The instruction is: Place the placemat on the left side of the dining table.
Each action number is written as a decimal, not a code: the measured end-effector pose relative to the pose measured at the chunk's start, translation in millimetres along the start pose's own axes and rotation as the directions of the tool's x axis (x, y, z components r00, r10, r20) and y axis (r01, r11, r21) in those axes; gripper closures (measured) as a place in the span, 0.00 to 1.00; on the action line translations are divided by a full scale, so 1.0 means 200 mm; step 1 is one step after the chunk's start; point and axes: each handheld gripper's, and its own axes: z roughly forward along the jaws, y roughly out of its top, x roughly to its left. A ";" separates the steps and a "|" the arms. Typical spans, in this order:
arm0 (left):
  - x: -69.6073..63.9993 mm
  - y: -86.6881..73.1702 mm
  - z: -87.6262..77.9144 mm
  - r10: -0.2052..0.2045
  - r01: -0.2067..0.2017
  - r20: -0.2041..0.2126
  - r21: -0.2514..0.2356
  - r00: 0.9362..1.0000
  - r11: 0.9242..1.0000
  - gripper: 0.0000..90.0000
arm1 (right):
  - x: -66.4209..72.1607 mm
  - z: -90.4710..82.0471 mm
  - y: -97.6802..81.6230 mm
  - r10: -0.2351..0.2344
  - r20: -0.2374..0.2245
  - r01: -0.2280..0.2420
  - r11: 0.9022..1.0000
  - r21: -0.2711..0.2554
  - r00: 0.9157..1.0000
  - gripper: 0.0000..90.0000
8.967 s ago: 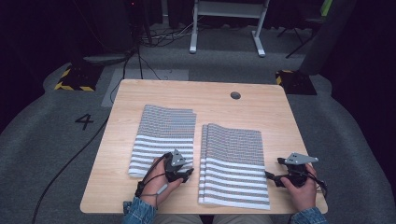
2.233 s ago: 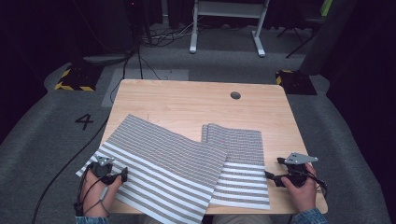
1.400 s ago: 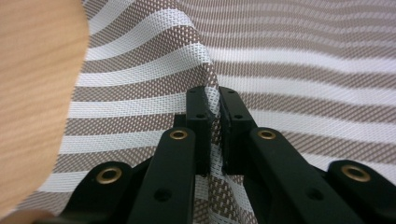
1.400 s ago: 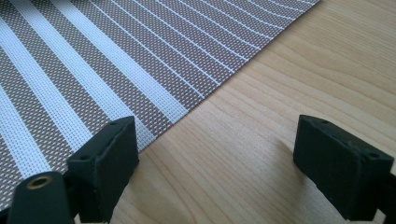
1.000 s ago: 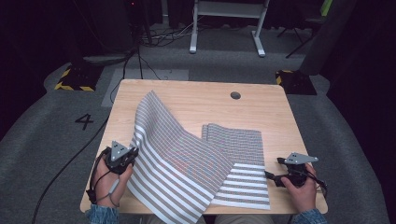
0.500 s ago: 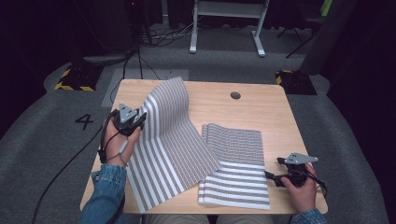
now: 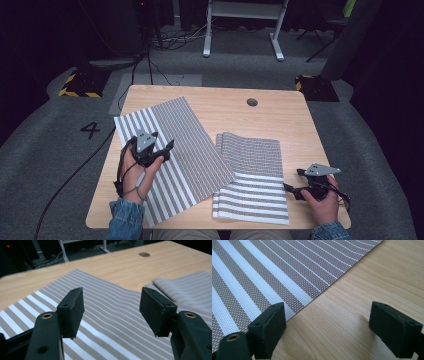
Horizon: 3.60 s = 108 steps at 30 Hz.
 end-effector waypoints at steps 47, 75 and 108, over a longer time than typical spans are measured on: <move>-0.18 -0.38 0.00 -0.012 0.014 -0.009 0.415 1.000 0.910 0.64 | 0.00 0.01 0.00 -0.001 -0.006 0.001 1.000 -0.006 1.000 0.15; 0.30 -0.43 -0.40 -0.058 0.065 -0.031 0.348 0.998 0.935 0.73 | 0.00 0.01 0.00 0.000 -0.005 0.000 1.000 -0.006 1.000 0.15; 0.31 -0.45 0.00 -0.074 0.105 -0.116 0.294 0.991 0.950 0.38 | 0.01 0.00 0.00 -0.005 -0.007 0.005 1.000 -0.002 1.000 0.15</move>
